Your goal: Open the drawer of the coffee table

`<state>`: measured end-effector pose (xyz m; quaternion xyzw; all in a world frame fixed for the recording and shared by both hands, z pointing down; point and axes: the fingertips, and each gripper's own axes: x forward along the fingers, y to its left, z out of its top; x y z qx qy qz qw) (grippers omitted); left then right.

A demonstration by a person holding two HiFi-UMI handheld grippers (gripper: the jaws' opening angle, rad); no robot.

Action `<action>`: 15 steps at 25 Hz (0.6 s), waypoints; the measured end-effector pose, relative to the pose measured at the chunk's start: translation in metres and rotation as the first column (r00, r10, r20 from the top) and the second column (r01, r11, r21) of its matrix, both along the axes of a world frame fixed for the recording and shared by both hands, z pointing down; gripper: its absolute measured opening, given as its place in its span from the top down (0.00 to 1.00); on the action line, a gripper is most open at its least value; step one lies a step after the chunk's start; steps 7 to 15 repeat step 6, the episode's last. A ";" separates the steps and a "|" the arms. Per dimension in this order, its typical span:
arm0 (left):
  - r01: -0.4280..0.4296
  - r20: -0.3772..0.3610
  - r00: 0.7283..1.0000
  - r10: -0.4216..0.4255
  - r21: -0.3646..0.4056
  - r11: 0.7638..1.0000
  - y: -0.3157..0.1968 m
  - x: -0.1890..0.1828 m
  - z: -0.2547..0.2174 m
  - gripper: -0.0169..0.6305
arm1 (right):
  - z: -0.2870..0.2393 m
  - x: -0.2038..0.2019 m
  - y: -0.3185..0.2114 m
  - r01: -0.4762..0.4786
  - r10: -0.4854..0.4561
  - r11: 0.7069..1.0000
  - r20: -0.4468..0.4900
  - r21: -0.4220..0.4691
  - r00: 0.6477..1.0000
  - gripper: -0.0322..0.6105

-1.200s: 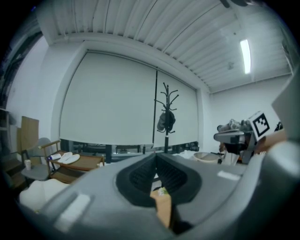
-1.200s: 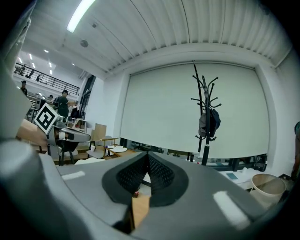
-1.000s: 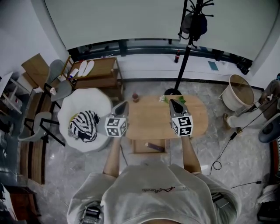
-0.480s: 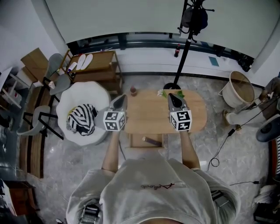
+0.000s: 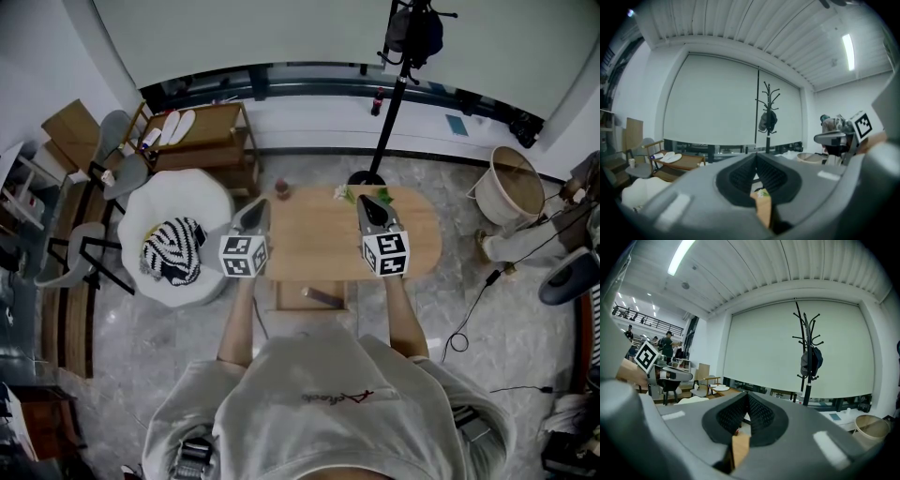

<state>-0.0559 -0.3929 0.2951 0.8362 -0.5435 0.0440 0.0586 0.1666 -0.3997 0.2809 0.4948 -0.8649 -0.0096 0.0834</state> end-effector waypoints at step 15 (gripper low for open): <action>-0.005 -0.002 1.000 0.005 0.002 1.000 -0.003 0.004 -0.001 0.97 | -0.002 0.003 -0.003 0.006 -0.006 1.000 0.001 0.006 1.000 0.94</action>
